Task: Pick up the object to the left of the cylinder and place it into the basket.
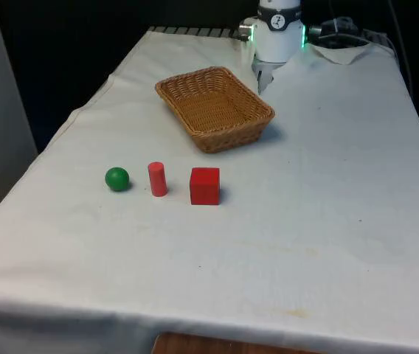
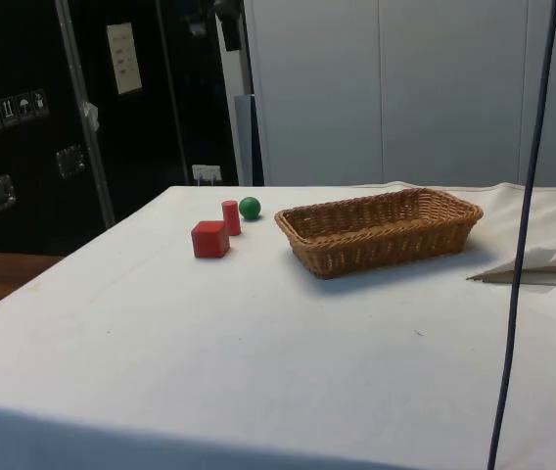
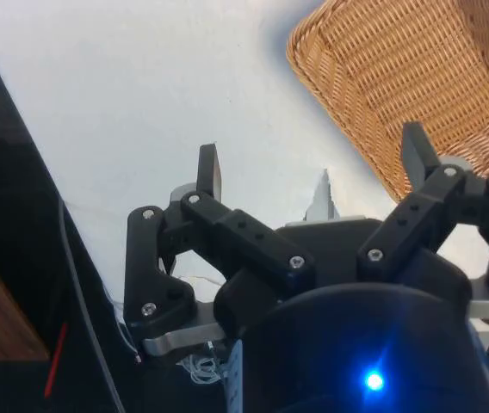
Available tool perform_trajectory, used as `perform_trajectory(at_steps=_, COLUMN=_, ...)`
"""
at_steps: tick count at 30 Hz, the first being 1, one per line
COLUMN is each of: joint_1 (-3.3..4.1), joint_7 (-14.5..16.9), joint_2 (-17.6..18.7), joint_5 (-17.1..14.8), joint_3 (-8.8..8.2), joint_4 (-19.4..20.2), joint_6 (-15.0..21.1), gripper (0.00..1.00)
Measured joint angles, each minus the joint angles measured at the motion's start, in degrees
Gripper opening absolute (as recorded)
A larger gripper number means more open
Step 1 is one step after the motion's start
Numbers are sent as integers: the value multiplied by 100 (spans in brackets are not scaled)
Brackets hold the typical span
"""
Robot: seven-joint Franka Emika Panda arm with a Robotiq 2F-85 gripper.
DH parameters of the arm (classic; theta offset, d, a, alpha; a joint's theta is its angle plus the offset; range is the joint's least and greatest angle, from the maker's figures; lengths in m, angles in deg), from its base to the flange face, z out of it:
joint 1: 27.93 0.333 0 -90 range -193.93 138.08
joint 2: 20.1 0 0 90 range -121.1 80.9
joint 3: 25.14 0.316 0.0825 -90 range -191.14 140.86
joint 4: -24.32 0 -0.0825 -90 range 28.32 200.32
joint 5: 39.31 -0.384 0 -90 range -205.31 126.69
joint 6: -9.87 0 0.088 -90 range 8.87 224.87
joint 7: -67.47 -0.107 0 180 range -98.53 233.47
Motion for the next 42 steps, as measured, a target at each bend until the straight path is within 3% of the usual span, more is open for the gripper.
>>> perform_trajectory(at_steps=13, joint_1=0, joint_7=6, joint_2=321, joint_5=0, joint_3=23, joint_4=-63, joint_6=390, gripper=100)
perform_trajectory(at_steps=42, joint_1=-74, joint_7=201, joint_2=1129, joint_5=-23, joint_3=-6, joint_4=212, joint_6=1896, gripper=100)
